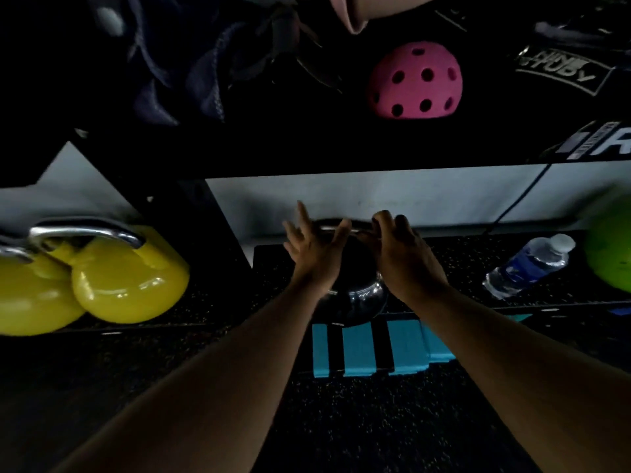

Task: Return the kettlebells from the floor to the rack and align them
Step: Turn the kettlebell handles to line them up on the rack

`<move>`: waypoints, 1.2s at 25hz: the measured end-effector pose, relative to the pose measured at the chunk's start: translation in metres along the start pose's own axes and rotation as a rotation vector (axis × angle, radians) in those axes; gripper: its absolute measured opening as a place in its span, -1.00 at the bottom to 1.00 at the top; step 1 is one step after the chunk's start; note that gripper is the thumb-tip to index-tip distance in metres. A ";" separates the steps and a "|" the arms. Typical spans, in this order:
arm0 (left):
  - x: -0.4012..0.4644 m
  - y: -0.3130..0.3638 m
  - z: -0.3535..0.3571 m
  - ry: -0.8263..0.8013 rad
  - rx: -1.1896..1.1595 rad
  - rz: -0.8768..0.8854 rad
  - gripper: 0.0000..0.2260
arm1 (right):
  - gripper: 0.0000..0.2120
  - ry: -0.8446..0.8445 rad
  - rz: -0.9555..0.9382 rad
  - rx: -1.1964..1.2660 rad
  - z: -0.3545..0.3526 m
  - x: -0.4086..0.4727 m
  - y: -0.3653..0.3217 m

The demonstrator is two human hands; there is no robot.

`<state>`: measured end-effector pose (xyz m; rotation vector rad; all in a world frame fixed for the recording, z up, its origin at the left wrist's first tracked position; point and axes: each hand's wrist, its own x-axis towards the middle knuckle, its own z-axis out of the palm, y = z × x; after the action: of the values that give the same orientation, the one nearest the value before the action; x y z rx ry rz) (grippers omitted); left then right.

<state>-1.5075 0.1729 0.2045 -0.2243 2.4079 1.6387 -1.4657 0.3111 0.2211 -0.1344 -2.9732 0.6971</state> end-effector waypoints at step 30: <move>0.054 -0.007 -0.025 -0.290 -0.078 0.079 -0.54 | -0.24 -0.190 0.193 0.832 0.018 -0.016 -0.068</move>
<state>-1.5604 0.1474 0.1926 0.0927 2.1638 1.6699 -1.4565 0.2411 0.2345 -0.3009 -2.5664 1.9732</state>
